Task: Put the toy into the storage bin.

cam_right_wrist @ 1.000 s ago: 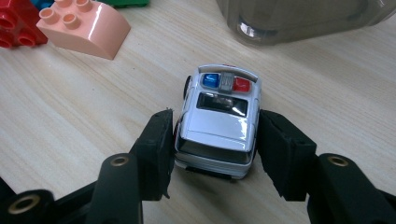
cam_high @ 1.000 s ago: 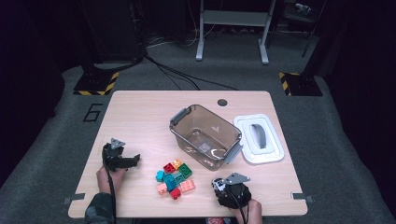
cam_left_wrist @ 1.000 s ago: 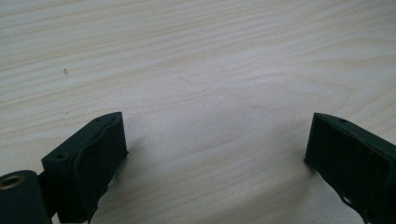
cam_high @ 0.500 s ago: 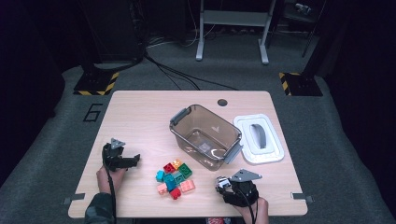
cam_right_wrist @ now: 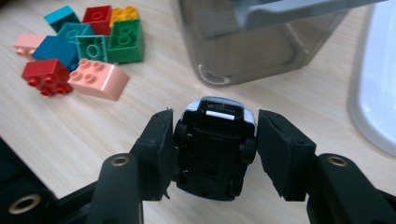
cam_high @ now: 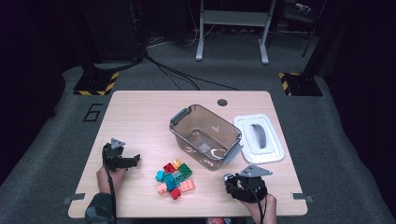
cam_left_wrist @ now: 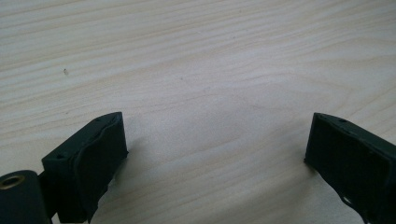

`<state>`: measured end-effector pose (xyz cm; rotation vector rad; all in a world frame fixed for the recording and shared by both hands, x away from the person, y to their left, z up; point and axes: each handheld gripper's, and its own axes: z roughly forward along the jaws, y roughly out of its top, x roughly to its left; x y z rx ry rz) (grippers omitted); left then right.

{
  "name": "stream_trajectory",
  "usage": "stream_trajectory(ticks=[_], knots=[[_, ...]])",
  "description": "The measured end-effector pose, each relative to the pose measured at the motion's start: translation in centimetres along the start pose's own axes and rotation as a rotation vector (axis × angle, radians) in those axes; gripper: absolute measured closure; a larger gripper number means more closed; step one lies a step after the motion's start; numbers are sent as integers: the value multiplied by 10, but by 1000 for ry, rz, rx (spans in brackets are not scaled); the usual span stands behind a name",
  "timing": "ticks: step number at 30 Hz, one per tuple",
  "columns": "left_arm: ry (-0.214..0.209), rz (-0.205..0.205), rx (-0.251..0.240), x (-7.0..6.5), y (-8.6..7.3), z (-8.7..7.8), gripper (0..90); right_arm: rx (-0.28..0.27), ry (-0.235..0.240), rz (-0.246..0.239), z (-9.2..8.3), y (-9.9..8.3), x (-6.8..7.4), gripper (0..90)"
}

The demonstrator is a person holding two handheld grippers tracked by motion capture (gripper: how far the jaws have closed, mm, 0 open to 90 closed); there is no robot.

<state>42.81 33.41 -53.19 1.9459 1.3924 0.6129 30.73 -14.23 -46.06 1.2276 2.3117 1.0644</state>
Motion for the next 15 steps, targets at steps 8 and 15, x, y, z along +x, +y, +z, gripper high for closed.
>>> stream_trajectory(ticks=[8,15], knots=[[0,-1,2,0,0,0,53,-31,-57,36,-11,5,-27,472],[0,-1,1,0,0,0,53,-40,-117,72,-15,12,-56,472]])
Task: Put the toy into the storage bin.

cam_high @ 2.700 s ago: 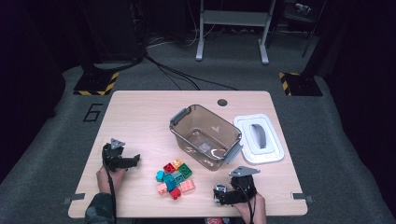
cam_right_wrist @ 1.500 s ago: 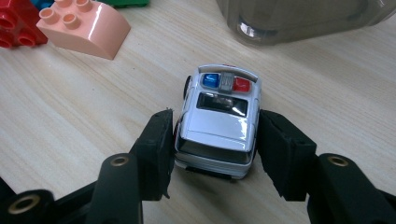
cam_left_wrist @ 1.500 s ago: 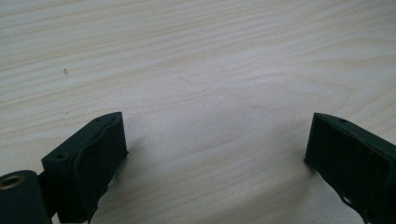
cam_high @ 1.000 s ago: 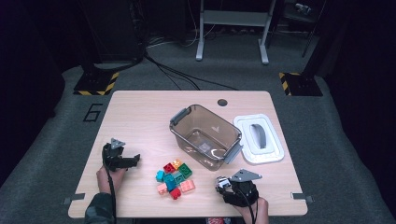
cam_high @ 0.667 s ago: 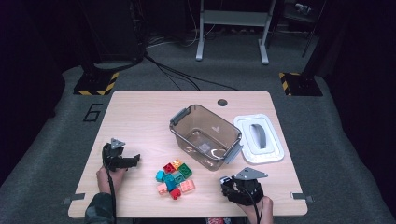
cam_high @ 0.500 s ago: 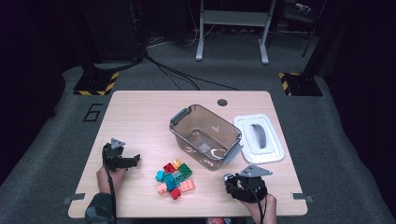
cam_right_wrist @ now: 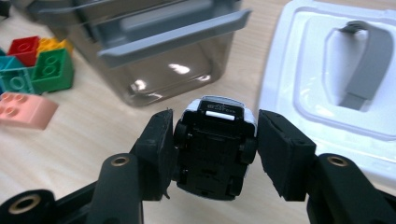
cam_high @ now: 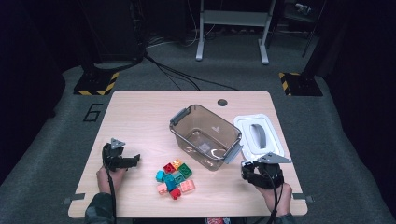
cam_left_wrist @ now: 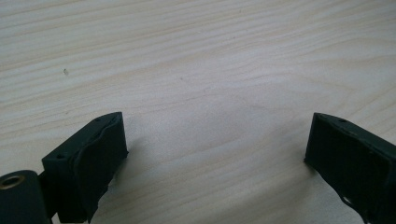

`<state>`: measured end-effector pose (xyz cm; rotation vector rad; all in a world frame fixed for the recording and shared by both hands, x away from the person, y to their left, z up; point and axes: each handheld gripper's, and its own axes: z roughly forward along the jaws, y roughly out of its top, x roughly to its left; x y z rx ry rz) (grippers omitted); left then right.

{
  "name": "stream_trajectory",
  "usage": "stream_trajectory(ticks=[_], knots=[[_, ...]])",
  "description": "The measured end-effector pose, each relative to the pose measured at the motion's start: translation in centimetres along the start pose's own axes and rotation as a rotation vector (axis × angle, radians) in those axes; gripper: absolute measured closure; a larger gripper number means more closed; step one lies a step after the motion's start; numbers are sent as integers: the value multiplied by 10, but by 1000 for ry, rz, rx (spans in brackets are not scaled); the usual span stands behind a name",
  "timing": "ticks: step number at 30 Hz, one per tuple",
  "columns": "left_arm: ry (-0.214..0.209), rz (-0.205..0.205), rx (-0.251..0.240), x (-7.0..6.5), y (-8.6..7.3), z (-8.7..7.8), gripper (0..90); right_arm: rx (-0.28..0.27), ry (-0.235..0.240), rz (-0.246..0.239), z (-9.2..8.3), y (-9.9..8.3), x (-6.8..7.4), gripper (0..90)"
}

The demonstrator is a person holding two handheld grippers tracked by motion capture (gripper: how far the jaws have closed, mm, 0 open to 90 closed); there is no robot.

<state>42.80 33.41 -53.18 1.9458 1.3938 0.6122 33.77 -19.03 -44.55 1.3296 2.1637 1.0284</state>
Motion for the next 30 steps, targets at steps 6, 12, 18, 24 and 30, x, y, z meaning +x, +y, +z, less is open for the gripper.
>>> stream_trajectory(ticks=[6,12,18,24,30], knots=[[0,0,0,0,0,0,54,-1,-30,13,4,7,-17,472],[0,0,0,0,0,0,53,-9,-50,27,9,19,-36,472],[0,1,0,0,0,0,53,-19,-66,41,13,28,-47,472],[0,1,-1,0,0,0,53,-26,-70,43,17,41,-53,472],[0,1,-1,0,0,0,53,-31,-88,38,22,59,-61,471]])
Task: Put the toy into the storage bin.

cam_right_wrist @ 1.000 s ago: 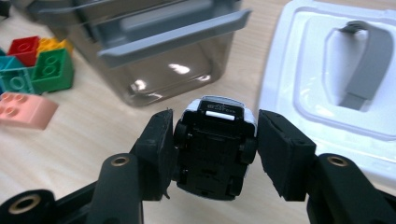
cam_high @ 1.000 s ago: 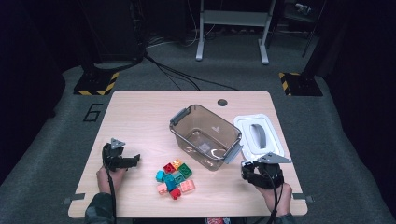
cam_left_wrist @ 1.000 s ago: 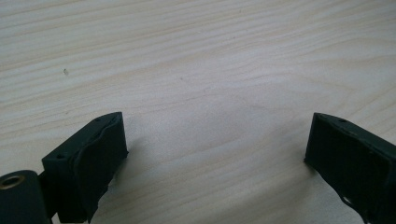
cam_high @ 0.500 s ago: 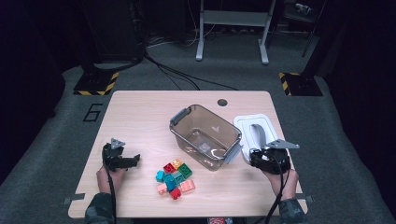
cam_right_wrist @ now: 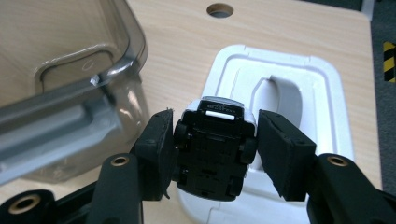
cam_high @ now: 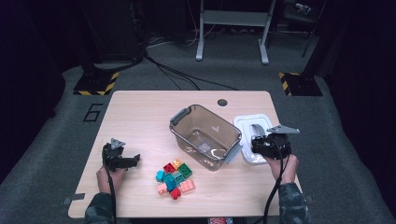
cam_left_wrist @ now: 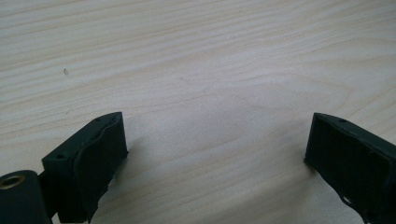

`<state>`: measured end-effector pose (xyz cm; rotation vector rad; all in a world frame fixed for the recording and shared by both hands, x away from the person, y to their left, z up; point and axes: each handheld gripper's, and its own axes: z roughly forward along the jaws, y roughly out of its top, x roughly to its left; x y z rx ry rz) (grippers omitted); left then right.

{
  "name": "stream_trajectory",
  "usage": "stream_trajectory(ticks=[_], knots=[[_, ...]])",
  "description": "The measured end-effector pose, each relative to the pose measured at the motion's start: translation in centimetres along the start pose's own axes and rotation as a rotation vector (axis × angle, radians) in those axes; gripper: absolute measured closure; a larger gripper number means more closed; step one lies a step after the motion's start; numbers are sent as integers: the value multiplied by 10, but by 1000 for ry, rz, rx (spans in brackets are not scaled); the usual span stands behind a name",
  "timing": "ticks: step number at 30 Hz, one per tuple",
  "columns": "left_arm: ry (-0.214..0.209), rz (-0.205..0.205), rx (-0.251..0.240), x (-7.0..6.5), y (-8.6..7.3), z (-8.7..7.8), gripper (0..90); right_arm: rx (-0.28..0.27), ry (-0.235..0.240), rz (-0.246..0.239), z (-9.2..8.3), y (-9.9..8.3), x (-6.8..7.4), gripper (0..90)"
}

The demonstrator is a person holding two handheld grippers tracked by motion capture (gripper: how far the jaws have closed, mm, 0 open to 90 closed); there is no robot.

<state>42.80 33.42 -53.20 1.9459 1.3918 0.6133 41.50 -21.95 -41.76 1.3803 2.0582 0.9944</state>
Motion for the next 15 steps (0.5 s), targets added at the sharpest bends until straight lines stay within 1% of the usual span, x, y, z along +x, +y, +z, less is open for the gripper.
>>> stream_trajectory(ticks=[1,2,3,4,5,6,7,9,13,14,15], knots=[[0,0,0,0,0,0,53,0,0,0,0,0,0,471],[0,-1,1,0,0,0,53,-2,-8,-4,1,6,-2,472],[0,-1,1,0,0,0,53,-2,-8,-4,1,6,-2,472],[0,-1,1,0,0,0,53,-2,-21,-10,2,12,-3,471],[0,-1,1,0,0,0,54,-2,-21,-10,2,12,-3,471],[0,-1,1,0,0,0,54,-9,-28,-14,2,18,-6,472],[-1,-1,1,0,0,0,54,-9,-28,-14,2,18,-6,472],[0,-1,1,0,0,0,54,-11,-37,-14,3,24,-7,471],[-1,0,2,0,0,0,54,-24,-55,-32,4,40,-9,471],[-1,-1,1,0,0,0,55,-29,-56,-28,5,43,-9,471],[-1,-1,1,0,0,0,54,-29,-56,-28,5,43,-9,471]])
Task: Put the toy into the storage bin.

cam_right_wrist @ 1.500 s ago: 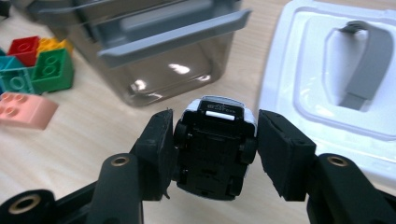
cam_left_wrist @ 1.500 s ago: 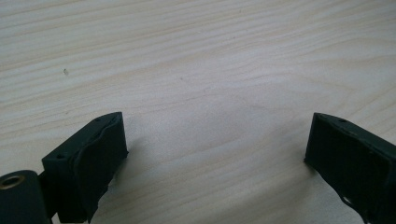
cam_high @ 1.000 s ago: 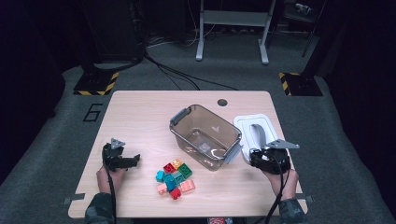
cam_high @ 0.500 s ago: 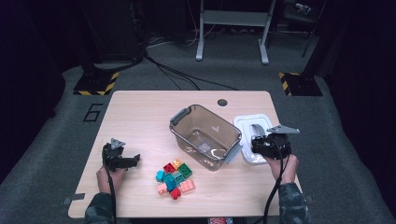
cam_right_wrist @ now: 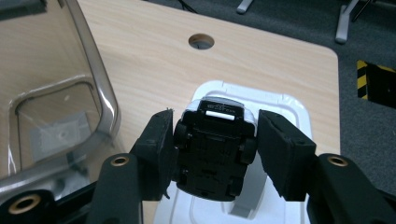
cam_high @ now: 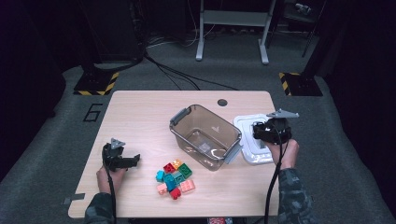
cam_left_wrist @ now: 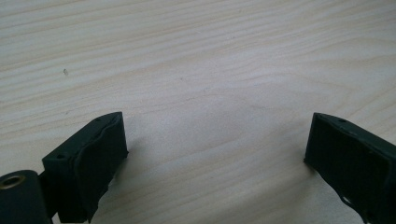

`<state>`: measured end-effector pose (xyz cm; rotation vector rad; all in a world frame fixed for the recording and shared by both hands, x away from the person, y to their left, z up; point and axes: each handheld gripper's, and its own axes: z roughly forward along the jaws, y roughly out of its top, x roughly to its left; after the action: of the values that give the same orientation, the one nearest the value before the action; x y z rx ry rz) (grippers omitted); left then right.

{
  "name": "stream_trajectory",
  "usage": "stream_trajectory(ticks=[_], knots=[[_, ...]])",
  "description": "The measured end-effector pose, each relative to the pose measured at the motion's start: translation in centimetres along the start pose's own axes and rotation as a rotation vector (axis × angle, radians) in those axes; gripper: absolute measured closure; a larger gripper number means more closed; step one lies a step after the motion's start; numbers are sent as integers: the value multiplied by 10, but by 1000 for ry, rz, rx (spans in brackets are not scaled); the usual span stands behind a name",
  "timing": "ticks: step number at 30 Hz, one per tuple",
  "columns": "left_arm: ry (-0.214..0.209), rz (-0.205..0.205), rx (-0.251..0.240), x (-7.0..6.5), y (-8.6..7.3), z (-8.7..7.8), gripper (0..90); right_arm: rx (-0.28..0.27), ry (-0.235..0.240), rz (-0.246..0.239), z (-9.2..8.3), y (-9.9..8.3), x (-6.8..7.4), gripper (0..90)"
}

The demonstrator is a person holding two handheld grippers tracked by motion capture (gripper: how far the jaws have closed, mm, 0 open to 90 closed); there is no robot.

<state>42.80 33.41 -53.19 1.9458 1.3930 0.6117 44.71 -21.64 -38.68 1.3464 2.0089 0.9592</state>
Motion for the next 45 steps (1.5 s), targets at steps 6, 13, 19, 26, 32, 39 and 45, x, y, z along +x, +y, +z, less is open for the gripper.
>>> stream_trajectory(ticks=[6,13,19,26,32,39,45], knots=[[0,0,0,0,0,0,55,-27,5,-13,0,19,3,471],[0,0,0,0,0,0,55,-65,40,-81,-2,46,24,471],[0,0,0,0,0,0,55,-77,121,-126,-2,59,48,470],[0,0,0,0,0,0,55,-39,187,-170,7,54,73,469],[0,0,0,0,0,0,55,16,191,-193,18,39,81,468],[0,2,1,0,0,0,55,24,184,-224,16,32,79,467],[0,2,1,0,0,0,55,31,170,-223,17,23,79,465]])
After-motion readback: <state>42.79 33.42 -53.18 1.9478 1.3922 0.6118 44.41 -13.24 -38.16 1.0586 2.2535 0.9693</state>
